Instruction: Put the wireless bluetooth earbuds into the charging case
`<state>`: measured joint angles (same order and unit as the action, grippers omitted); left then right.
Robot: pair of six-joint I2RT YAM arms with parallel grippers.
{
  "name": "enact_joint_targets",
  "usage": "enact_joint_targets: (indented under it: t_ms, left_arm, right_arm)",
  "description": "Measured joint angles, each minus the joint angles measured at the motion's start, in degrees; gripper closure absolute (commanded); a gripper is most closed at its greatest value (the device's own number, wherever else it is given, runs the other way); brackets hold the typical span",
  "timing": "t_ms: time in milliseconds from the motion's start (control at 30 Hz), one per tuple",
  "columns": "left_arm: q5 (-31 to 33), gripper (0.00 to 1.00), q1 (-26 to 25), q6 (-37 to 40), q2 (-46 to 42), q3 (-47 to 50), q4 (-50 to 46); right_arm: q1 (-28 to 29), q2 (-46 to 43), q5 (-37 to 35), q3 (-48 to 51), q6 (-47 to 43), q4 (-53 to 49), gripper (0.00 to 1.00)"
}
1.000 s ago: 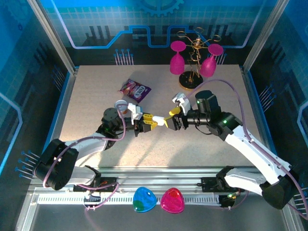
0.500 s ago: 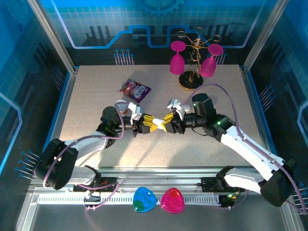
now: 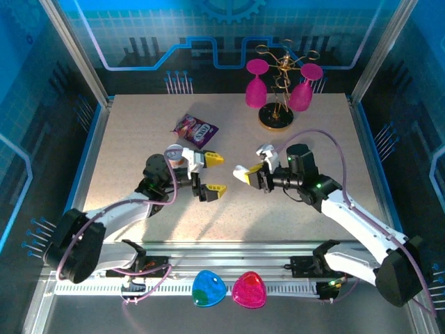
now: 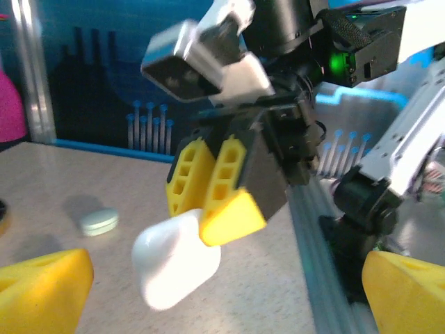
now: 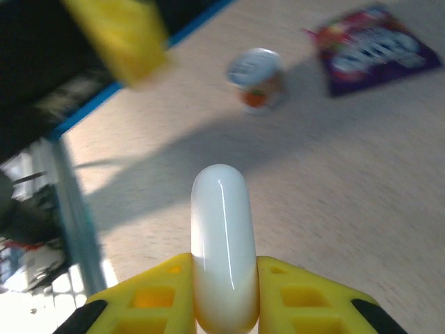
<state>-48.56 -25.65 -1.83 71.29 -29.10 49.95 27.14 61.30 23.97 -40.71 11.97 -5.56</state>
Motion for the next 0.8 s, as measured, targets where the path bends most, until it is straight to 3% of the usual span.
enact_joint_targets:
  t_ms: [300,567,667,800]
  left_arm:
    - [10.8,0.01,-4.3,20.1,-4.6,-3.0,-28.4]
    - [17.6,0.01,-7.0,26.6,-0.9,-6.0,-38.5]
    - [18.9,0.01,-7.2,27.8,-0.7,-6.1,-40.6]
    - [21.1,0.01,-7.2,27.4,-0.7,-6.4,-41.8]
  right_arm:
    - [-4.5,6.8,-9.2,10.2,18.0,4.3,0.77]
    - [-5.5,14.0,-10.5,14.6,27.4,10.4,0.71]
    - [-5.7,15.2,-10.9,14.6,28.5,12.5,0.62]
    - [-6.4,15.0,-12.0,14.6,28.4,12.7,0.41]
